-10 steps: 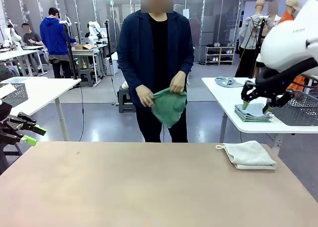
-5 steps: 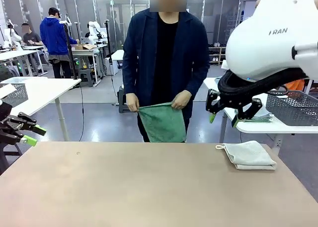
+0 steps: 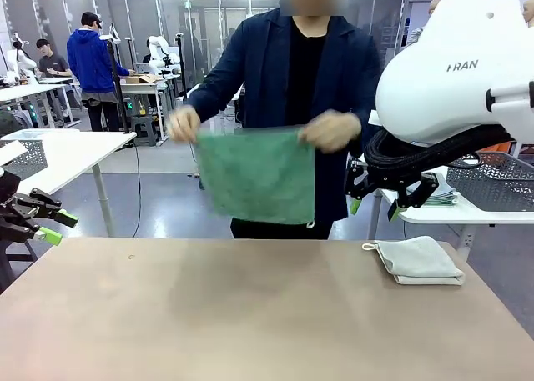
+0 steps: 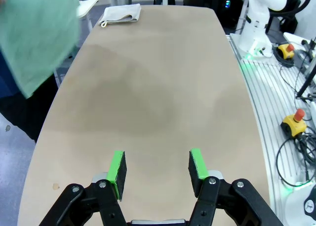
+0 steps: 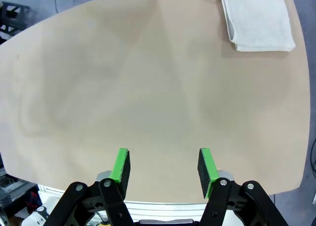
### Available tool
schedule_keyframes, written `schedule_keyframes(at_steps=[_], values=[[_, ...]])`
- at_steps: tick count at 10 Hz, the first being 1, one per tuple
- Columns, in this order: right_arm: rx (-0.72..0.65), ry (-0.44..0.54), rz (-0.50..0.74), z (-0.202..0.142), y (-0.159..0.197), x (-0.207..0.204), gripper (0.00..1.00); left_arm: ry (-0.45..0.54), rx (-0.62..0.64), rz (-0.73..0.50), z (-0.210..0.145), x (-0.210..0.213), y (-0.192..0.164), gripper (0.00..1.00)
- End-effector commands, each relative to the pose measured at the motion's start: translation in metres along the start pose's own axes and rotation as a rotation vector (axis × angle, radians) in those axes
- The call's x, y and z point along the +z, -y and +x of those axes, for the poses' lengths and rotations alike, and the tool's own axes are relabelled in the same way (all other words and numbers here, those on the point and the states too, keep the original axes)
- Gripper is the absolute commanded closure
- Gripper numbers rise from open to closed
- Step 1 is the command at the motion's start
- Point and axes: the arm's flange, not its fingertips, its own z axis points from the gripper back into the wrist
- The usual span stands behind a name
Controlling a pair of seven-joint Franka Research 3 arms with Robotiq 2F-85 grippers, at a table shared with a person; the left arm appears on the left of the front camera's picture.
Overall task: Fold the towels and place them in the basket.
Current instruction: Place the folded Towel with hook on the right side of the table, then when a person lays out a Towel with hook on the table, fold it in half twice.
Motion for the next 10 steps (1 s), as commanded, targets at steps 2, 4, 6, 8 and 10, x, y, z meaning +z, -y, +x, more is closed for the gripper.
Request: schedule_keyframes(at_steps=[2,4,6,8,10], values=[[-0.007,-0.002,0.013,-0.0012,-0.0017,0.0027,0.31,0.003,-0.004,0.008,0.0014,0.0005,0.0017,0.34],[-0.007,-0.002,0.013,-0.0012,-0.0017,0.0027,0.31,0.003,-0.004,0.008,0.0014,0.0005,0.0017,0.34],[-0.007,-0.002,0.013,-0.0012,-0.0017,0.0027,0.31,0.003,-0.004,0.008,0.0014,0.0005,0.0017,0.34],[-0.007,-0.002,0.013,-0.0012,-0.0017,0.0027,0.31,0.003,-0.004,0.008,0.0014,0.0005,0.0017,0.34],[-0.007,-0.002,0.013,-0.0012,-0.0017,0.0027,0.31,0.003,-0.004,0.008,0.0014,0.0005,0.0017,0.34]])
